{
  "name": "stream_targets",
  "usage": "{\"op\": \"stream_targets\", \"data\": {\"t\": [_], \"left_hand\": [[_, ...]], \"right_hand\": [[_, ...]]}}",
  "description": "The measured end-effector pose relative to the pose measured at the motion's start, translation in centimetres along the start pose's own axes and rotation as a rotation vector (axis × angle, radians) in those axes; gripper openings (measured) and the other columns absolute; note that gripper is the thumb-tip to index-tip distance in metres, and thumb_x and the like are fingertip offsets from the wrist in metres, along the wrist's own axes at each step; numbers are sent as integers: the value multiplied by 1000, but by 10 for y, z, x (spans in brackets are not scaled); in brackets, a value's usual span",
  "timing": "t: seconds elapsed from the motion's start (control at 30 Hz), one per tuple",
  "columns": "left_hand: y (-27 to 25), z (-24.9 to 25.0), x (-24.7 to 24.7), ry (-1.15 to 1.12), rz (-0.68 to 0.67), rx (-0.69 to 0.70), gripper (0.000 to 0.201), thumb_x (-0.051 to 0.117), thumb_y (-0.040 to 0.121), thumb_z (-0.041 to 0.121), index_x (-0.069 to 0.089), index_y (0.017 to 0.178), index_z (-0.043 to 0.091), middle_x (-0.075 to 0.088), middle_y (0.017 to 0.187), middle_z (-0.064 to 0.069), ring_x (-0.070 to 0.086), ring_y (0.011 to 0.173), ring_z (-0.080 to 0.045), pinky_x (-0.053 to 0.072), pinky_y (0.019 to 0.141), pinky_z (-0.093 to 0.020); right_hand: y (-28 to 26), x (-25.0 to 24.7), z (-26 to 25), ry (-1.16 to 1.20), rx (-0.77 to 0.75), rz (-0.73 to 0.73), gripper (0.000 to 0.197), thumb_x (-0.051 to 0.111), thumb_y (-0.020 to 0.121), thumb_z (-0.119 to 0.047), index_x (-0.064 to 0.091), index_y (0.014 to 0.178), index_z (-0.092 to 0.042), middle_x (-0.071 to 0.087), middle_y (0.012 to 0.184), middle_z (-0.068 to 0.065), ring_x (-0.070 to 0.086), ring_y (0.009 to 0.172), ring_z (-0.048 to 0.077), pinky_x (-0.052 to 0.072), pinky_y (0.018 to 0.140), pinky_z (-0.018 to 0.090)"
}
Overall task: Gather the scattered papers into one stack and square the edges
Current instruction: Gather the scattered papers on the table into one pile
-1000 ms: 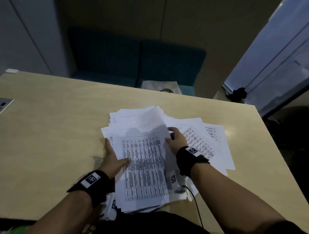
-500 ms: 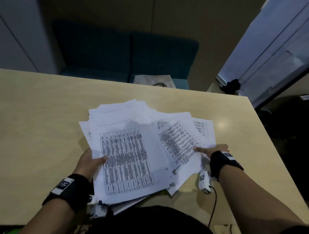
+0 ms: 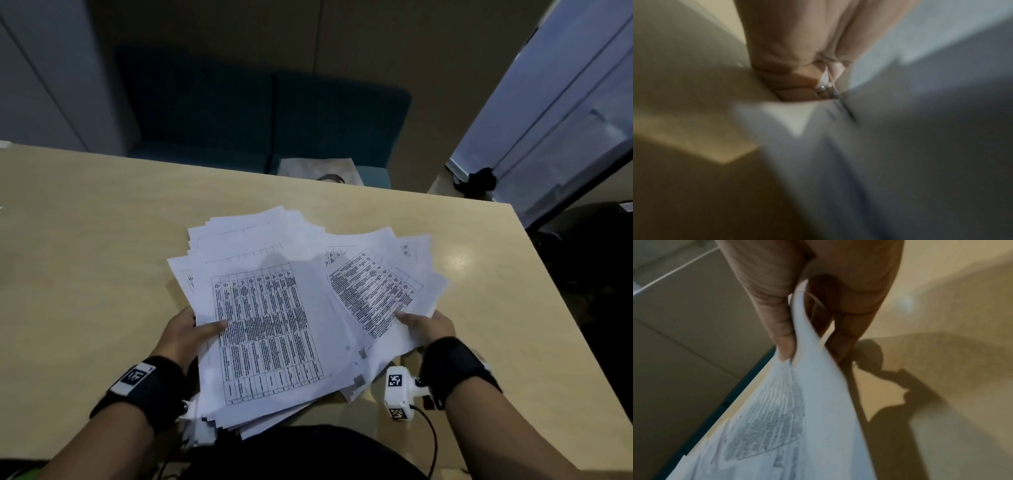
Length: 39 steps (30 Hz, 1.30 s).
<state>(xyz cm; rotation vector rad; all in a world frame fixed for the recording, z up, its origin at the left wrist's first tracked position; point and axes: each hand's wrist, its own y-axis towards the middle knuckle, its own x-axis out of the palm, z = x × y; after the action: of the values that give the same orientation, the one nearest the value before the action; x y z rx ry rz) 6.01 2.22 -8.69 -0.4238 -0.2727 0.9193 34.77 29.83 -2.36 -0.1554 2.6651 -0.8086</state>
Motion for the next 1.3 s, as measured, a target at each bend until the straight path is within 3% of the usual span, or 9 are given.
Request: {"op": "stream_targets", "data": {"t": [0.2,0.43,0.6,0.77,0.9,1.0,1.13,1.23,1.3], "left_hand": [[-7,6,0,35,-108,76,39,67,87,-3,60,118,20,66,115,10,61,114,-16,38,105,-37],[-10,5,2,-13,-175,135,73,68,83,-5,40,147,15,53,146,-2,47,136,-24,33,114,-46],[-10,8,17,228,-152,241,114,69,86,-5,-6,151,50,-5,154,26,3,144,-2,12,117,-35],[-12,4,16,-8,-156,141,42,57,90,59,62,125,36,59,138,2,50,133,-33,38,109,-54],[-17,15,25,-28,-20,143,23,57,94,49,46,94,29,52,94,0,55,86,-25,46,80,-30],[-18,11,27,159,52,257,21,58,98,20,39,89,21,39,78,-4,40,68,-17,39,53,-14],[-15,8,21,282,-21,206,6,59,98,26,57,99,21,60,108,-2,55,105,-22,40,80,-28],[-14,14,24,265,-7,178,34,61,94,38,55,121,18,54,126,5,47,122,-15,33,96,-27],[-13,15,22,197,-22,136,67,66,85,56,45,136,19,49,135,6,46,126,-16,35,105,-33]], "right_hand": [[-4,-35,-60,-173,-496,371,20,67,79,-18,69,96,-9,63,81,10,56,81,16,44,70,35],[-50,-70,-156,202,-918,294,19,71,79,-16,65,97,-15,65,75,-14,58,63,-9,49,63,19],[-59,-22,-113,147,-768,-23,28,67,84,-1,62,103,-21,71,87,-14,66,77,-2,55,73,21],[-57,34,-36,-40,-419,-241,66,67,88,-17,36,146,-17,51,142,6,57,121,26,47,100,46],[-49,53,-5,-177,-344,-271,71,65,91,-16,26,150,-17,27,156,8,27,144,27,31,114,46],[-45,53,3,-183,-308,-288,72,70,86,-22,33,148,-23,36,152,6,41,136,29,39,108,51],[-27,41,14,-74,-249,-335,86,81,73,-35,35,146,-27,46,145,14,59,89,20,53,67,34],[-28,37,10,11,-204,-414,58,75,81,-20,51,134,-25,62,129,5,61,111,29,51,93,51],[-30,36,11,16,-193,-455,83,86,62,-39,50,135,-25,62,131,1,57,120,29,43,103,52]]}}
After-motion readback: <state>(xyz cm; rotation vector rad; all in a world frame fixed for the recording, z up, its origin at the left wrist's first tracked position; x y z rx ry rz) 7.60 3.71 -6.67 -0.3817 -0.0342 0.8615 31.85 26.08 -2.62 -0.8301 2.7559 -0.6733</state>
